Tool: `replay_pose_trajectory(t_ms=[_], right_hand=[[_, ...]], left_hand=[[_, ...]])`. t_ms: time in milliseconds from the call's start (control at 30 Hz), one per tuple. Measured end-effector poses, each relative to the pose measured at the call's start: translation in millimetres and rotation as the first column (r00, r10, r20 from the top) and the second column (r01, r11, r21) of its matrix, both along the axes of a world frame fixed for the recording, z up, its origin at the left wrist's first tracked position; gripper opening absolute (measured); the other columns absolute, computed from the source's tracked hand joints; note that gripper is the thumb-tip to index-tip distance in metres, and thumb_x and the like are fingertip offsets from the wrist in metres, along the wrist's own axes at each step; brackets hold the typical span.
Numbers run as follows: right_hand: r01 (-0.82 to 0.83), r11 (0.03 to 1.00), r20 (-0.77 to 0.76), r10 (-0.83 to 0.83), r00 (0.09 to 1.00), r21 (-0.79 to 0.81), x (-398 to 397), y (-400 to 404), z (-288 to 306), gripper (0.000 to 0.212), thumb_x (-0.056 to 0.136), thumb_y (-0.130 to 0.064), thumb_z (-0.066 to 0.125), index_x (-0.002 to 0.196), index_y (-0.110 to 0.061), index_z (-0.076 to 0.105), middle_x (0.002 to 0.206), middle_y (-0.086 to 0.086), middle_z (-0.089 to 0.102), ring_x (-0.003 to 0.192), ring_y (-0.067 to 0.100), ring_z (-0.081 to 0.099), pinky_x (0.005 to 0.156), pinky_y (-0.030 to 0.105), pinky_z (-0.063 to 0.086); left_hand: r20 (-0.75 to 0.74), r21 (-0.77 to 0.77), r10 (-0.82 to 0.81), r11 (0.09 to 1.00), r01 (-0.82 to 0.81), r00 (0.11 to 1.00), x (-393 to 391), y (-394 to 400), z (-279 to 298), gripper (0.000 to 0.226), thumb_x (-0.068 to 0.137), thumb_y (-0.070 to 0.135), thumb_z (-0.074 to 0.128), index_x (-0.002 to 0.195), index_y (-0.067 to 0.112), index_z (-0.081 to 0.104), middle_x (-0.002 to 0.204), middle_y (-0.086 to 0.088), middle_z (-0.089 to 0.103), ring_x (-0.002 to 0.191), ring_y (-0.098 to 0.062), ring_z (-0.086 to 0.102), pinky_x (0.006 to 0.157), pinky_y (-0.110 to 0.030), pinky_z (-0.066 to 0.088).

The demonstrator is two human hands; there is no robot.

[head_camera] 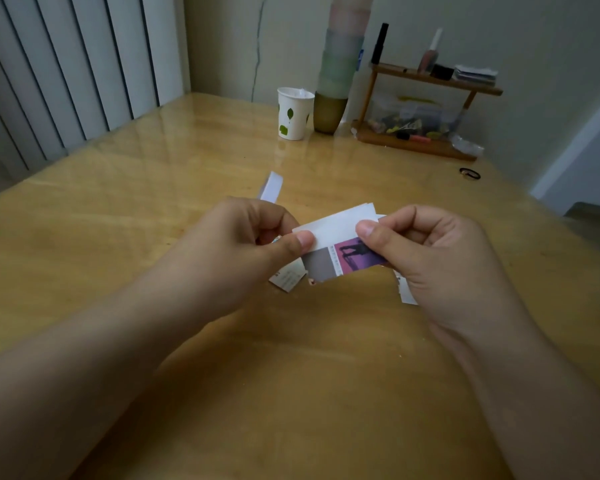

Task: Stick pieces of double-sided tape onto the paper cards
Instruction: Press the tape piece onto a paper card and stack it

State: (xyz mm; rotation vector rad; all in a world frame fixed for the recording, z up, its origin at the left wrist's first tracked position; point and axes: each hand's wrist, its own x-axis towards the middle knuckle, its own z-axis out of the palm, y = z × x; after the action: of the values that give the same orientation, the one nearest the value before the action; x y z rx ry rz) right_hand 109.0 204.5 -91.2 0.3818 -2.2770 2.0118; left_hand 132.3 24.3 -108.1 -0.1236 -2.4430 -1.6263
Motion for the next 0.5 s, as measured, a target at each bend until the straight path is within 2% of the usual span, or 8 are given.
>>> replay_pose_trajectory(t_ms=[167,333,500], right_hand=[[0.037,0.999,0.007,-0.037,0.999,0.004,1.6,-1.0,0.1,0.015,0.075,-0.014,0.075,0.066,-0.01,0.064,0.067,0.008,0.072,0.061,0.015,0.066,0.071,0.034,0.054],[0.067,0.998,0.003,-0.067,0.998,0.003,2.2,-1.1,0.0,0.018,0.074,-0.014,0.076,0.063,-0.012,0.062,0.068,0.009,0.072,0.062,0.019,0.066,0.072,0.039,0.054],[0.052,0.998,-0.081,-0.049,0.995,0.043,3.3,-1.1,2.3,0.02,0.074,-0.01,0.077,0.061,-0.013,0.061,0.069,0.005,0.072,0.058,0.01,0.065,0.062,0.024,0.053]], left_hand=[[-0.016,0.017,-0.009,1.0,0.01,1.0,1.3,0.3,0.4,0.025,0.085,0.029,0.063,0.065,0.013,0.067,0.049,0.005,0.04,0.035,-0.002,0.034,0.038,-0.01,0.024],[-0.023,0.015,-0.008,1.0,0.009,1.0,2.2,2.0,1.6,0.024,0.085,0.028,0.064,0.064,0.016,0.069,0.048,0.005,0.043,0.034,-0.001,0.039,0.037,-0.008,0.025],[-0.015,-0.014,-0.004,1.0,0.004,1.0,3.0,4.1,1.4,0.013,0.08,0.036,0.066,0.071,0.028,0.071,0.048,0.01,0.05,0.042,-0.001,0.043,0.043,-0.013,0.03]])
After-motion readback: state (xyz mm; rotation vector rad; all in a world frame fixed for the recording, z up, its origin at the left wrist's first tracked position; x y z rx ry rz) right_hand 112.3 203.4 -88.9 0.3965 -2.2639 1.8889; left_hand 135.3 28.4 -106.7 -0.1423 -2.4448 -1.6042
